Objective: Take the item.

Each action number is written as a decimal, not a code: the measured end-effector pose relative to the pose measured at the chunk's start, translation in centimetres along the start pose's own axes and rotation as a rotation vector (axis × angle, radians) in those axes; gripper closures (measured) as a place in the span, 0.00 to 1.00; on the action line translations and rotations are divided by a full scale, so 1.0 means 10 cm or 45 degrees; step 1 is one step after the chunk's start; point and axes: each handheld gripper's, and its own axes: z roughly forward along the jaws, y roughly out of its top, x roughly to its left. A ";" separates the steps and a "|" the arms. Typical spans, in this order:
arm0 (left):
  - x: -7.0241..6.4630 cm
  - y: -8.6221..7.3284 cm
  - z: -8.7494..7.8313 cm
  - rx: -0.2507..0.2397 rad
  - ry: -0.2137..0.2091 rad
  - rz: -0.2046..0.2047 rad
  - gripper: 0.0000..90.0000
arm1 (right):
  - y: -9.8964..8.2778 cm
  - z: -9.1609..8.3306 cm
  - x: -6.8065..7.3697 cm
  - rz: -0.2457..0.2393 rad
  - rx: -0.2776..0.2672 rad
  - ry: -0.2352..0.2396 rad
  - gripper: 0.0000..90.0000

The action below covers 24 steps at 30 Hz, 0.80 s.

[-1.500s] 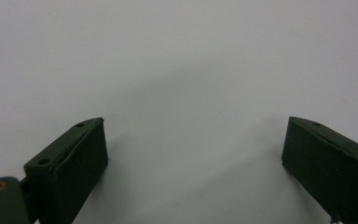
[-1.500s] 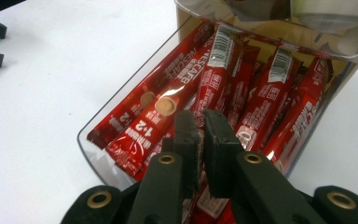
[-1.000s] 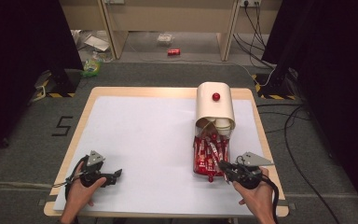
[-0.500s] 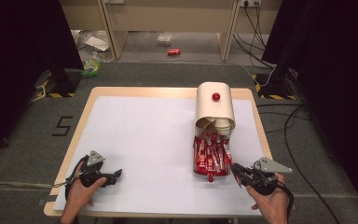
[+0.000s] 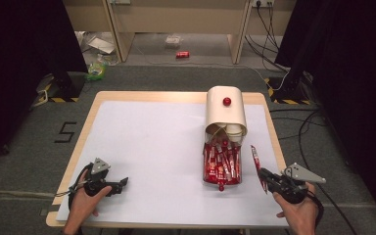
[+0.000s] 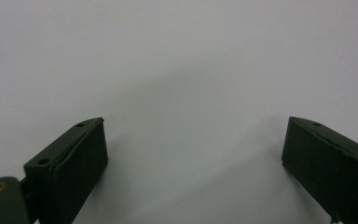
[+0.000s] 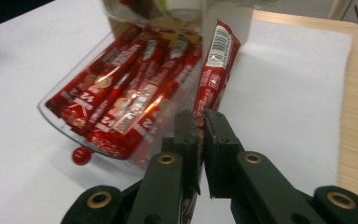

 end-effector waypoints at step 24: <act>0.00 0.00 0.00 -0.001 0.001 0.000 0.07 | -0.15 0.23 -0.42 0.085 0.044 -0.105 0.94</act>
